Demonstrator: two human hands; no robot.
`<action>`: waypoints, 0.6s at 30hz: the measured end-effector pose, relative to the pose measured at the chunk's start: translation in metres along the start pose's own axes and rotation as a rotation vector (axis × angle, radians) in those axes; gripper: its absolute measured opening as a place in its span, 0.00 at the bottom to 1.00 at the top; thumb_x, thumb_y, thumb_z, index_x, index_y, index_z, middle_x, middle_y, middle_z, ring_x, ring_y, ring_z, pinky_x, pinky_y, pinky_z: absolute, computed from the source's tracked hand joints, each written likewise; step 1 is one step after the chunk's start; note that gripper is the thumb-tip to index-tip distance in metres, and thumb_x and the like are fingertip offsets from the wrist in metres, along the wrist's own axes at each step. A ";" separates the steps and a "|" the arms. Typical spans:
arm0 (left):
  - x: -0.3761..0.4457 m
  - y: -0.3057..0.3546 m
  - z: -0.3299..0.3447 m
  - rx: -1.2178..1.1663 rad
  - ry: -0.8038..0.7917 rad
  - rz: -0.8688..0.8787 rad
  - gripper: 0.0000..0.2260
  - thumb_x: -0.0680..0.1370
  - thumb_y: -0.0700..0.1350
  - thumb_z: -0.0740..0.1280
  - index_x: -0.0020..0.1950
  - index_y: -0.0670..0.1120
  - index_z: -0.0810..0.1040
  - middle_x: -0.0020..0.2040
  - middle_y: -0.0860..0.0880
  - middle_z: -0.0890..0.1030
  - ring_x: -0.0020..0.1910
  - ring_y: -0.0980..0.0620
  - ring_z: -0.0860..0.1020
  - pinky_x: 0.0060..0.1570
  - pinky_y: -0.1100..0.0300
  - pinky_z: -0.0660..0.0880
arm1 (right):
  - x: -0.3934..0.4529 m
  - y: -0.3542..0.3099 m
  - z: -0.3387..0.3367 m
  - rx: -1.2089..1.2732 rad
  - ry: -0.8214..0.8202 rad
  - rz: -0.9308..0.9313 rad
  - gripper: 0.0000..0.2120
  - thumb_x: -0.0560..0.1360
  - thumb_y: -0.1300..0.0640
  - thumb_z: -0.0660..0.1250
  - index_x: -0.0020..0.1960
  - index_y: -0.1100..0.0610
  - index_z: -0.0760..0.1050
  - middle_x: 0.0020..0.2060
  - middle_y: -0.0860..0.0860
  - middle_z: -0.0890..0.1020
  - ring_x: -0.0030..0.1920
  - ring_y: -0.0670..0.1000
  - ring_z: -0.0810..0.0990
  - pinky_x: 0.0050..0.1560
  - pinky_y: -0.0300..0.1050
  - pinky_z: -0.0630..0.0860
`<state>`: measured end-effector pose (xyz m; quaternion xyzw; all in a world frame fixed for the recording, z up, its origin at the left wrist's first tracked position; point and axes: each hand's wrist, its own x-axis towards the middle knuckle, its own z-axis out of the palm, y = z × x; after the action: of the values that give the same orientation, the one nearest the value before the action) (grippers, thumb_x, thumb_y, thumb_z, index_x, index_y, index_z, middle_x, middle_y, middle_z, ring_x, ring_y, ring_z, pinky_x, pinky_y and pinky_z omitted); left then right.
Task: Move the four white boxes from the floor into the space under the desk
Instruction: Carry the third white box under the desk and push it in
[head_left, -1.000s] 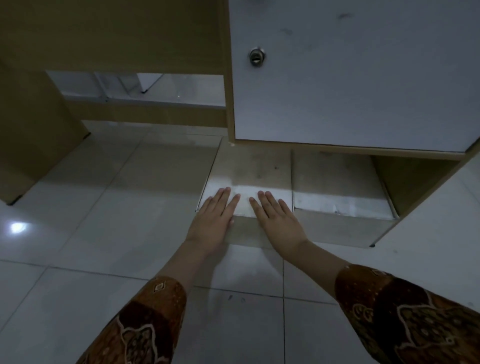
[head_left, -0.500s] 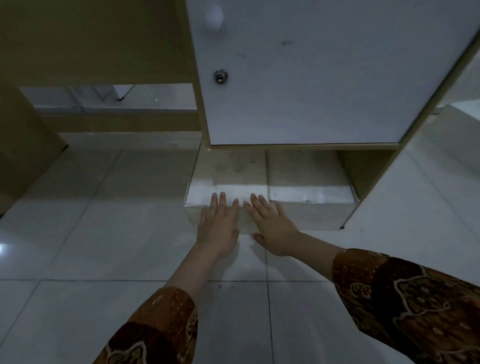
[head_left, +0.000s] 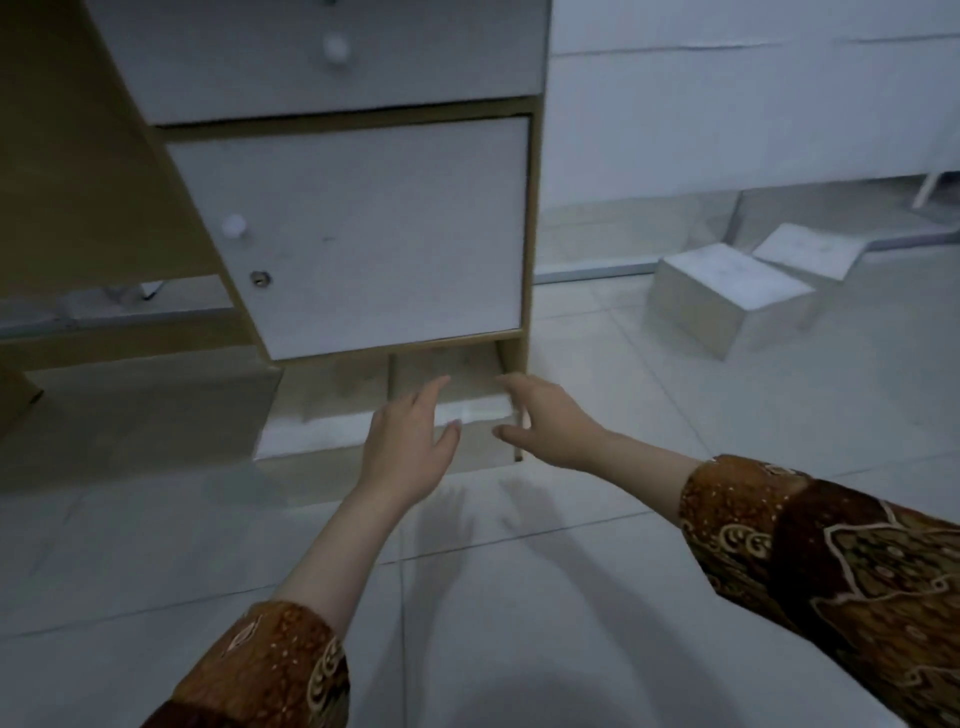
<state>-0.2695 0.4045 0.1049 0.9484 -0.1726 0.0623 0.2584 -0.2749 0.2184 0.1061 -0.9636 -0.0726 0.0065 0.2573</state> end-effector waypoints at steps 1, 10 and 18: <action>0.001 0.018 0.000 -0.034 -0.008 0.017 0.23 0.78 0.50 0.63 0.73 0.49 0.66 0.70 0.46 0.74 0.68 0.43 0.72 0.66 0.50 0.68 | -0.010 0.008 -0.016 0.030 0.032 0.048 0.31 0.74 0.50 0.68 0.73 0.58 0.63 0.67 0.58 0.73 0.66 0.58 0.71 0.64 0.50 0.69; 0.075 0.138 0.048 -0.244 -0.063 0.058 0.22 0.78 0.51 0.64 0.71 0.51 0.68 0.63 0.46 0.78 0.60 0.44 0.76 0.62 0.50 0.72 | -0.022 0.130 -0.108 0.226 0.252 0.342 0.28 0.73 0.47 0.69 0.69 0.58 0.68 0.64 0.59 0.75 0.62 0.57 0.74 0.55 0.44 0.68; 0.211 0.210 0.181 -0.406 -0.144 -0.020 0.21 0.78 0.52 0.64 0.70 0.50 0.69 0.60 0.46 0.79 0.60 0.48 0.76 0.55 0.59 0.69 | 0.048 0.314 -0.141 0.294 0.353 0.487 0.27 0.73 0.48 0.69 0.68 0.59 0.68 0.65 0.58 0.73 0.65 0.57 0.71 0.59 0.45 0.67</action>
<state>-0.1430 0.0799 0.0918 0.8806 -0.1901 -0.0444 0.4318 -0.1775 -0.1137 0.0733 -0.8915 0.2072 -0.0891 0.3929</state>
